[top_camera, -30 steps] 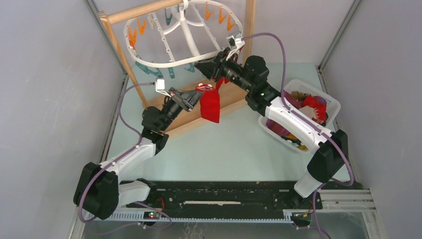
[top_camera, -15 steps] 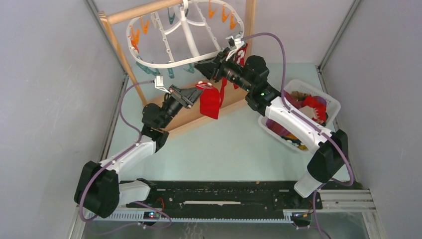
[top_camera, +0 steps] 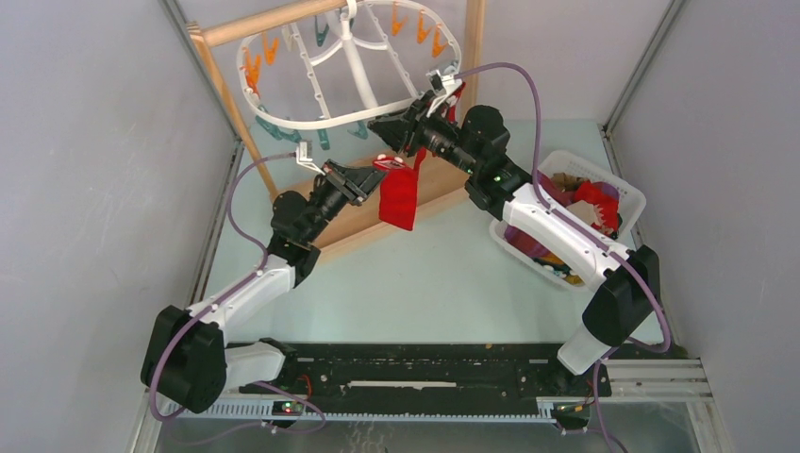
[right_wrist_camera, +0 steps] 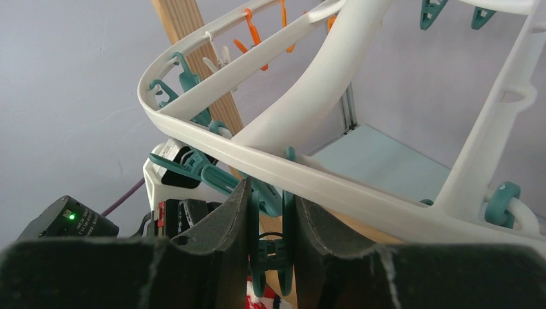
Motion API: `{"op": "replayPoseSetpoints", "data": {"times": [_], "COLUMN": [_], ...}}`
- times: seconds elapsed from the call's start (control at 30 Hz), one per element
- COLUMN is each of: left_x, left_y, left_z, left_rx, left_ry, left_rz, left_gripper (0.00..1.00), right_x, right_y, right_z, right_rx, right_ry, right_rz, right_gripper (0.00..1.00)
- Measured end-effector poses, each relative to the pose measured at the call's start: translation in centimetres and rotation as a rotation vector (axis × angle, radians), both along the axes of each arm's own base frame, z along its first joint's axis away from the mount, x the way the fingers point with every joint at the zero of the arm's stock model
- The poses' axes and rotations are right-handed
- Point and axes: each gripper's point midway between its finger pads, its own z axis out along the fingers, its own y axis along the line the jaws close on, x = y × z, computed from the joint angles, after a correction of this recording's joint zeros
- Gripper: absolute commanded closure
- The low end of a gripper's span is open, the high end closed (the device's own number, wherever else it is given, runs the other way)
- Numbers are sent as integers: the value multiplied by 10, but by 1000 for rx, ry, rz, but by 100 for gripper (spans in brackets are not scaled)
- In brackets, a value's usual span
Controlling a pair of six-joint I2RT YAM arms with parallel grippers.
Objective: Clip the socks to the hanger
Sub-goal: Clamp the sock onto the hanger.
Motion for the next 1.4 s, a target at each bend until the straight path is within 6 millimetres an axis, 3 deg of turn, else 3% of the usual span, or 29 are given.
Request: {"op": "replayPoseSetpoints", "data": {"times": [0.33,0.87,1.4], "left_x": [0,7,10], "left_y": [0,-3,-1], "left_z": [0,-14,-19], "left_rx": [0,15,32], "left_ry": [1,33,45], "left_rz": [0,-1,8], "left_gripper": [100,100,100], "right_x": [1,2,4], "right_y": [0,-1,-6], "right_z": [-6,-22,-10], "right_rx": [-23,-74,-73], "right_ry": [6,51,41], "right_rz": [-7,-7,-11], "right_gripper": [58,45,44]}}
